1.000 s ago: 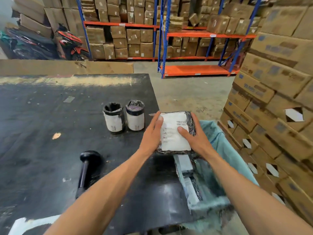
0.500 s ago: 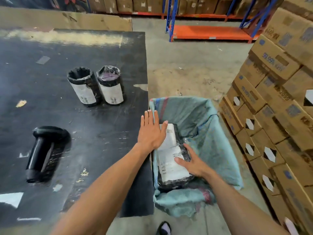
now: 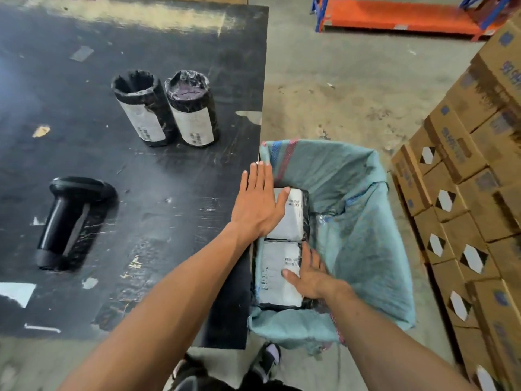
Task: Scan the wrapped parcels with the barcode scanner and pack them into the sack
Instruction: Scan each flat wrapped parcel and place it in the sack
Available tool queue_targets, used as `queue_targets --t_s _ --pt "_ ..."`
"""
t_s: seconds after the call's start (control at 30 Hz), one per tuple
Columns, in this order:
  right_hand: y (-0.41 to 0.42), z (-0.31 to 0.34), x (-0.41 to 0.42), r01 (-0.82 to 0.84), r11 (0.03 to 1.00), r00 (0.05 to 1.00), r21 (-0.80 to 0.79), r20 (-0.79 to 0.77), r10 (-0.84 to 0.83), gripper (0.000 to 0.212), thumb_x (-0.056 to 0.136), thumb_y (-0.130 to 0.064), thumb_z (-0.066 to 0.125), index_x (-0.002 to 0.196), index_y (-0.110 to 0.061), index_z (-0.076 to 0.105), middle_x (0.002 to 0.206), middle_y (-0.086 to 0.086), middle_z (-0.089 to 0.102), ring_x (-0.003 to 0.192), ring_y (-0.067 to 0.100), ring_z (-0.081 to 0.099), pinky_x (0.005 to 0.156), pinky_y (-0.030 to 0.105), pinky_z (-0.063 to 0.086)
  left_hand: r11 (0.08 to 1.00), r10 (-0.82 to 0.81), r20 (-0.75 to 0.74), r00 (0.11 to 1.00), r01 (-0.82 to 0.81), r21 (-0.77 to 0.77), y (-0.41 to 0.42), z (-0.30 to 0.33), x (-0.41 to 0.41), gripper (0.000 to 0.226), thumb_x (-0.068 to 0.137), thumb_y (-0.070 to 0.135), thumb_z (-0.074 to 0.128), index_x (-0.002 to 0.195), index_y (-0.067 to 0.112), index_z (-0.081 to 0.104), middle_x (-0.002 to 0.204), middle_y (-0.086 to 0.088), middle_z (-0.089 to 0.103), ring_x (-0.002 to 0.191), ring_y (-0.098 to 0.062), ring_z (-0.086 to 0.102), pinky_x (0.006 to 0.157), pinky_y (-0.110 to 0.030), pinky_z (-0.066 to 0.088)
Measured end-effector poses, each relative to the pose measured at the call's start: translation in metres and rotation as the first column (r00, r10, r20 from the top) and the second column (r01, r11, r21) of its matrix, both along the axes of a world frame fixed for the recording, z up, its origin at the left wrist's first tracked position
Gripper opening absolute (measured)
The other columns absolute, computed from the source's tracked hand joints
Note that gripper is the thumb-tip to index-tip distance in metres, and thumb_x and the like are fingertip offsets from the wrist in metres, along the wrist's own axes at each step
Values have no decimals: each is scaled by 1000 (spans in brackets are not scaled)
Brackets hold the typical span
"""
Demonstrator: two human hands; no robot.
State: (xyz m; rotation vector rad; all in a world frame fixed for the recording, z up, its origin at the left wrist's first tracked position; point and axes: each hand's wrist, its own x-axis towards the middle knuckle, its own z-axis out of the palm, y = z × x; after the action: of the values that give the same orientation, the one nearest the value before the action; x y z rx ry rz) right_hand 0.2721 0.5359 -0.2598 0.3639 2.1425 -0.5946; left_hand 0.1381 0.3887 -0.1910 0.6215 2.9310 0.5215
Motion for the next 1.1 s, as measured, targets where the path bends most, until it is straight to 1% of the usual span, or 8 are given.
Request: queue_targets --t_s 0.07,0.13,0.2,0.33,0.47,0.6,0.9,1.1 --pt "-9 3 -3 -163 983 982 89 -77 170 122 88 -88 46 156 -35 -39 158 8 -51 153 30 -37 127 62 -12 1000 0 8 1000 0 5 -1 3 0 78 106 54 16 161 3 -3 169 -15 -5 157 -25 -9 126 -40 -10" --pt "-19 1 -7 -317 943 934 99 -139 329 124 81 -94 45 157 -41 -36 154 6 -55 147 29 -46 124 64 -18 1000 0 8 1000 0 0 -2 5 0 77 107 53 16 161 2 -3 169 -16 -5 157 -25 -9 126 -40 -10" --pt "-23 -7 -11 -414 904 896 105 -131 425 112 84 -96 33 154 -46 -37 156 7 -55 146 30 -49 123 64 -21 1000 1 11 1000 -1 -11 -1 5 0 77 107 53 16 161 2 -3 169 -16 -5 157 -25 -9 126 -41 -9" --pt "-25 -31 -13 -442 864 877 241 -83 472 88 91 -89 13 136 -49 -50 154 8 -56 143 31 -52 119 65 -27 1000 4 7 1000 -4 -19 0 4 0 76 107 52 16 161 2 -3 169 -16 -5 157 -26 -9 126 -42 -8" --pt "-31 -49 -16 -434 850 876 298 -83 476 84 92 -86 10 125 -48 -58 144 8 -64 137 33 -57 109 65 -36 999 4 -21 1000 -6 -54 1 1 0 76 107 52 15 161 1 -1 169 -18 -4 157 -27 -8 127 -43 -7" --pt "-34 -53 -18 -423 853 884 306 -67 463 86 93 -85 12 127 -47 -57 136 7 -68 135 34 -58 100 63 -42 997 1 -24 1000 -3 -72 1 1 0 77 106 52 15 161 0 -1 169 -19 -3 157 -28 -7 127 -44 -6" --pt "-38 -35 -23 -444 852 891 277 31 454 91 94 -87 20 142 -46 -45 145 9 -62 140 32 -54 114 67 -30 999 -7 4 1000 7 -49 -1 6 1 77 107 53 18 161 2 -2 169 -17 -3 157 -27 -8 127 -42 -7" --pt "-26 -8 -26 -443 865 887 236 -21 461 78 106 -70 25 162 -45 -23 167 8 -41 156 30 -35 125 62 -17 1000 -7 29 1000 8 -21 -1 7 2 78 106 53 18 161 3 -4 170 -15 -4 157 -25 -10 126 -41 -10"
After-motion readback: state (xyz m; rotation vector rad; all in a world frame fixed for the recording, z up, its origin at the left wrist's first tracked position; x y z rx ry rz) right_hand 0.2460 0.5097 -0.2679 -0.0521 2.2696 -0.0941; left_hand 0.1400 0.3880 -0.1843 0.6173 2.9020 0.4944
